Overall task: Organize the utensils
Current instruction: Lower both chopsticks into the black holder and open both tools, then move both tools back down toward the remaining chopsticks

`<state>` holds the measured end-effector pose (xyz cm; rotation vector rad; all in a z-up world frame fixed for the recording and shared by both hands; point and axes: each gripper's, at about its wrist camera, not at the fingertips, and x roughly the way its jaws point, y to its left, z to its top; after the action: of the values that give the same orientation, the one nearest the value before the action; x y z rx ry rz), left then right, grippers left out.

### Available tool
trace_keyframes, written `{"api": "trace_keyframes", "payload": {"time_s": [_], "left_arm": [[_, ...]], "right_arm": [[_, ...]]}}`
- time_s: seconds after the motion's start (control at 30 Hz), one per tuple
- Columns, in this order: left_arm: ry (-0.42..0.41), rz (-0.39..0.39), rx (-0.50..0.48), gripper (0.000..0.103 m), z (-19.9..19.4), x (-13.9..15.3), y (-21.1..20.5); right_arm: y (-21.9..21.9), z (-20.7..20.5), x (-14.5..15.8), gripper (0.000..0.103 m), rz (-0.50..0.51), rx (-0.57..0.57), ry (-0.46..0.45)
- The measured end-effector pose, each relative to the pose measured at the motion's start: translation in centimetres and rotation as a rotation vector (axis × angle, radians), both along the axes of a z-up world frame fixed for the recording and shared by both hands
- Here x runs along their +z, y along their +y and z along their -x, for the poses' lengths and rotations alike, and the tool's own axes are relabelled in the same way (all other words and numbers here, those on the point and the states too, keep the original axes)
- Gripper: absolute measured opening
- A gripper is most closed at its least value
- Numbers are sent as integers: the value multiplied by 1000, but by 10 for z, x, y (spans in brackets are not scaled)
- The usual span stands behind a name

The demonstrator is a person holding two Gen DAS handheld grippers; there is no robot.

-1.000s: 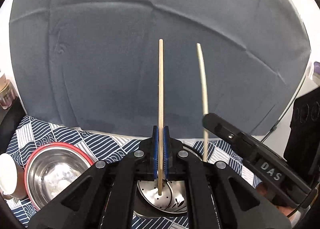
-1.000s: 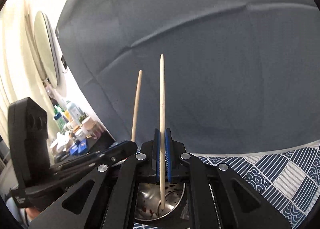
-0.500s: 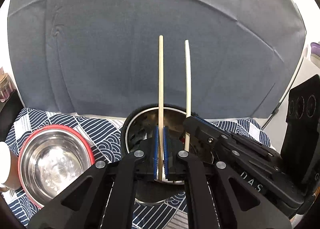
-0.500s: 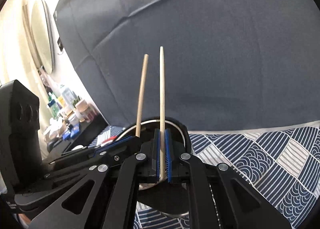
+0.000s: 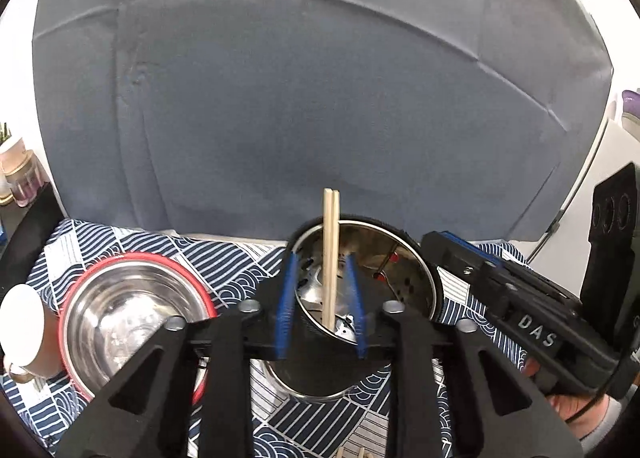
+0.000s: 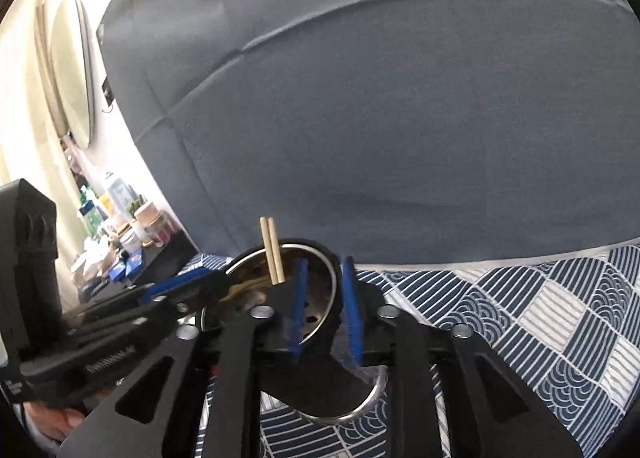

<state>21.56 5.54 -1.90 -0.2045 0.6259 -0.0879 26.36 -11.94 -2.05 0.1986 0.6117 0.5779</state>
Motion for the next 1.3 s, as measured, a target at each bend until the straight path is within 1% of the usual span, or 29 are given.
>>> {"api": "trace_keyframes", "payload": {"time_s": [0.1,0.13,0.17,0.2,0.23,0.27,0.3,0.33,0.37,0.4,0.43,0.47,0.57,0.6,0.67,0.77,0.93,1.13,1.2,1.3], "left_arm": [[-16,3,10,43,5,9,6],[-18,1,11,52,6,11,6],[-18,1,1,54,6,14,6],[-16,0,-8,55,7,16,7],[-11,-13,-14,60,8,18,8],[-8,-26,-19,64,8,20,7],[-8,-33,-21,65,7,22,6],[-8,-36,-20,69,9,25,8],[-6,-37,-16,76,9,27,10],[-7,-36,-12,78,10,29,11],[-11,-35,-8,82,12,32,13],[-11,-38,-5,86,13,34,14],[-15,-59,0,95,19,37,17],[-13,-69,2,97,21,38,17],[-3,-86,-3,97,23,37,16],[21,-90,-10,97,28,33,21],[65,-102,-30,97,39,18,27],[122,-93,-39,97,53,-6,30],[147,-75,-40,97,58,-16,30],[184,-79,-59,97,69,-34,26]], "right_arm": [[-6,2,9,33,13,-13,-16],[-8,3,12,40,16,-18,-23],[-9,4,15,45,16,-21,-29],[-11,6,19,49,12,-24,-35],[-13,7,22,55,11,-23,-39],[-14,8,25,57,11,-24,-45],[-16,9,29,58,14,-26,-54],[-17,11,32,61,15,-26,-58],[-18,12,35,63,17,-26,-63],[-18,13,37,65,21,-26,-67],[-19,14,40,69,29,-27,-73],[-20,16,42,75,34,-28,-76],[-24,21,47,86,43,-16,-77],[-25,22,47,86,49,-11,-74],[-27,26,47,86,70,11,-65],[-29,33,44,87,100,24,-61],[-33,47,28,87,148,60,-39],[-43,64,-2,87,199,88,27],[-47,70,-14,87,209,87,53],[-52,80,-31,87,224,96,88]]}}
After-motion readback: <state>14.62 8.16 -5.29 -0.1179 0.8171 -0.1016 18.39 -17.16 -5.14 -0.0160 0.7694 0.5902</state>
